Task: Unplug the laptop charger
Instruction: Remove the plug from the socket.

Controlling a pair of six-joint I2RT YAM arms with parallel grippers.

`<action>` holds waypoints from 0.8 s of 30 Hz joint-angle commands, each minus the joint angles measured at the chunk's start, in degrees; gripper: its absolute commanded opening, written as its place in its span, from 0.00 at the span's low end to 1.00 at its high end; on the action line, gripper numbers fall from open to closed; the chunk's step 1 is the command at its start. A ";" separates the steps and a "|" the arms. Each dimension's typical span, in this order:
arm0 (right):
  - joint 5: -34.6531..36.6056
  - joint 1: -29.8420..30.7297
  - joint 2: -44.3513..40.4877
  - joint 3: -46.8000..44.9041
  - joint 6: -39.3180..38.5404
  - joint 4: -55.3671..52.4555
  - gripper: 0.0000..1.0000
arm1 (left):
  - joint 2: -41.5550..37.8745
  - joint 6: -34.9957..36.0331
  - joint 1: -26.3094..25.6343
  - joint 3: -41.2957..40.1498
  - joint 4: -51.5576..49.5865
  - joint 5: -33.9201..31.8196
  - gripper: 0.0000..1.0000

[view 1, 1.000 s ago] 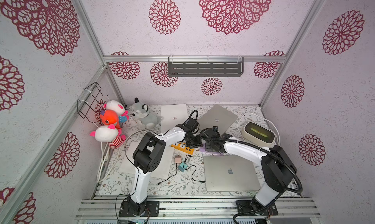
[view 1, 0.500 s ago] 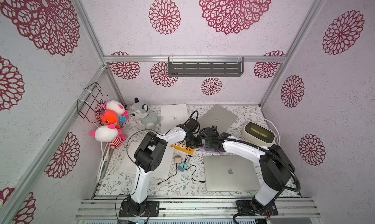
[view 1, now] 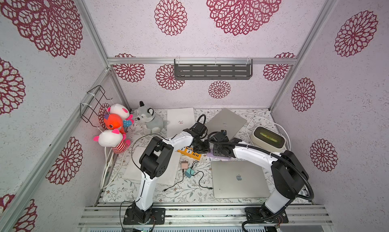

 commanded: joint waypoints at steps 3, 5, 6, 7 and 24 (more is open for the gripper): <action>0.77 0.91 2.66 3.28 -1.26 -3.59 0.34 | 2.01 -0.15 -0.82 0.18 -1.19 -1.19 0.28; 0.37 0.94 2.99 3.26 -1.30 -3.80 0.34 | 1.93 -0.12 -0.82 0.10 -1.19 -1.16 0.28; -0.16 0.92 2.44 2.69 -1.05 -2.93 0.34 | 1.89 -0.12 -0.82 0.10 -1.19 -1.17 0.28; -0.91 0.71 1.46 1.82 -0.58 -1.49 0.34 | 1.93 -0.14 -0.82 0.01 -1.19 -1.19 0.28; -1.13 -0.12 -0.61 1.15 -0.04 -1.09 0.34 | 2.28 -0.30 -0.93 0.01 -1.10 -1.01 0.28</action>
